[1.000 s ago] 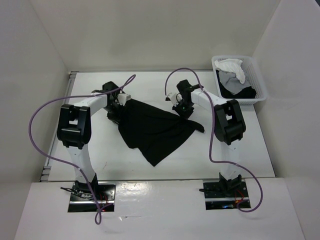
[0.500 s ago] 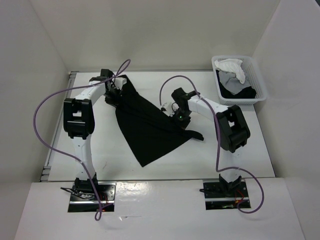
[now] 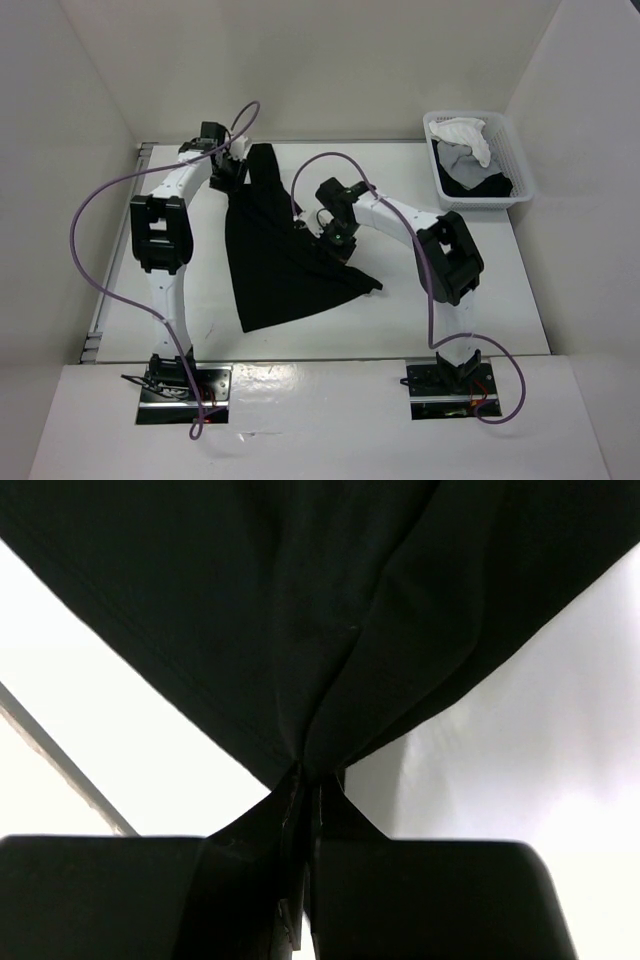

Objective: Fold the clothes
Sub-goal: Flatten the tank top out

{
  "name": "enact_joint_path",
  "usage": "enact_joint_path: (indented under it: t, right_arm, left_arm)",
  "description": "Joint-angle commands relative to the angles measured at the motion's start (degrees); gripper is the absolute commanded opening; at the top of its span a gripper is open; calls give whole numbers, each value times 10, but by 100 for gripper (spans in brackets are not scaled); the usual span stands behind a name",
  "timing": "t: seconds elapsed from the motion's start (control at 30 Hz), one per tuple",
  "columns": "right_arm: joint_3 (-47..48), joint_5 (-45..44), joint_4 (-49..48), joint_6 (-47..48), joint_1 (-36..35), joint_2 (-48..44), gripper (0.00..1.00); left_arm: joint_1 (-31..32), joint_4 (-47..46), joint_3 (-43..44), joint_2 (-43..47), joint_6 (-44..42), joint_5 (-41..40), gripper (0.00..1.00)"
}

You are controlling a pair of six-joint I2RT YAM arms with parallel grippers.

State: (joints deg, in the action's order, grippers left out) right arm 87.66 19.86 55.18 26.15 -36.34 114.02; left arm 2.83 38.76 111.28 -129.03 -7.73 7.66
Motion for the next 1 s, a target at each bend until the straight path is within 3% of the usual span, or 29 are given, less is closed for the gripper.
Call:
enact_joint_path:
  t: [0.0, 0.07, 0.13, 0.23, 0.47, 0.67, 0.83, 0.93, 0.97]
  right_arm:
    - [45, 21, 19, -8, 2, 22, 0]
    - [45, 14, 12, -14, 2, 22, 0]
    - [40, 4, 3, -19, 2, 17, 0]
    - [24, -9, -13, -19, 2, 5, 0]
    - [13, -17, -24, -19, 18, -7, 0]
    - [30, -11, -30, -24, 41, -7, 0]
    - [44, -6, -30, -29, 46, -1, 0]
    - [38, -6, -30, -29, 46, -12, 0]
    - [31, -12, -35, -35, 51, -18, 0]
  left_arm:
    - [0, 11, 22, 4, 21, 1, 60]
    - [-5, 11, -25, 29, 21, 6, 81]
    - [-5, 5, -71, 83, 14, 11, 90]
    - [-12, 11, -170, 162, 1, 47, 96]
    - [6, 58, -352, 300, -33, 105, 96]
    - [41, 50, -432, 320, -54, 184, 92]
    - [46, 50, -446, 287, -65, 204, 72]
    - [52, 44, -446, 270, -65, 204, 67]
    - [52, 44, -446, 263, -60, 204, 58]
